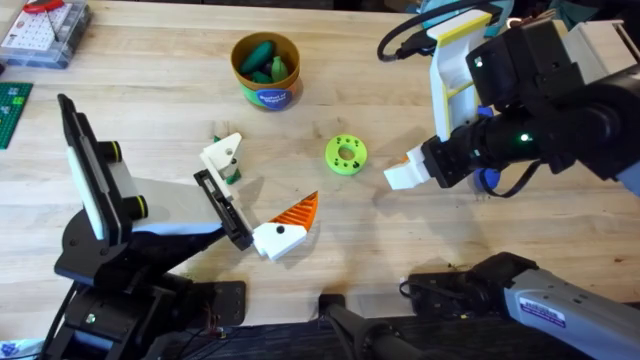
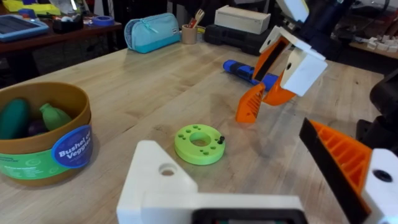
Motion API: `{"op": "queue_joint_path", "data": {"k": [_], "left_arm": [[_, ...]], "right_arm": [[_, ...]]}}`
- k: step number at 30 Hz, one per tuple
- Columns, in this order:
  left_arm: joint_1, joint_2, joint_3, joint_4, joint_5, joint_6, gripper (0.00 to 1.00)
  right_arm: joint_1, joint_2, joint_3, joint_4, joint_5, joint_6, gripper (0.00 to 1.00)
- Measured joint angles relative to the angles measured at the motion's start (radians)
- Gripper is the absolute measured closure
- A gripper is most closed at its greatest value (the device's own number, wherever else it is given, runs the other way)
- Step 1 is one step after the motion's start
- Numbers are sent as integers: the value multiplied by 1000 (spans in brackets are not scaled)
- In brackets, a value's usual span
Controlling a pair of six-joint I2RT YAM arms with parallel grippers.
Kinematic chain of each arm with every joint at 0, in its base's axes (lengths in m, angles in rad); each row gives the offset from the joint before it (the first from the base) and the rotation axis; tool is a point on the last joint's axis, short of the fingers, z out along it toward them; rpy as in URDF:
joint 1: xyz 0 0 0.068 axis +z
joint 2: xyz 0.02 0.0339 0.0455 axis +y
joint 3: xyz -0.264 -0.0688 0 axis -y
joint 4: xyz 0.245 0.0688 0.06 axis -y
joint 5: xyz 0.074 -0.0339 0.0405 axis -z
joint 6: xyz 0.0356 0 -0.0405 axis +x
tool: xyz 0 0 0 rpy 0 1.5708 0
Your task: Pick up the gripper from the table and insert it into the empty holder that is missing its gripper. Then pick up a screw, insert it into the mounting hole, and use the screwdriver to tighten it. Finally, clean up the table by picking up the vegetable and placing it into the bucket.
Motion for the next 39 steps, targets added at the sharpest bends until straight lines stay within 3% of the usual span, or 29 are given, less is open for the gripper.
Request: {"op": "queue_joint_path", "data": {"k": [5, 15, 21, 29, 39], "left_arm": [[0, 6, 9, -3, -1, 0, 7], [0, 6, 9, -2, -8, 0, 7], [0, 6, 9, -2, -8, 0, 7], [0, 6, 9, -2, -8, 0, 7], [0, 6, 9, -2, -8, 0, 7]], "right_arm": [[-1, 2, 0, 7, 15, -1, 105], [-2, -69, 43, 0, 179, -1, 105], [-7, -30, 36, -11, 205, -1, 105], [-68, 96, 19, -14, 201, -20, 105], [-167, 184, 19, -3, 69, -80, 114]]}}
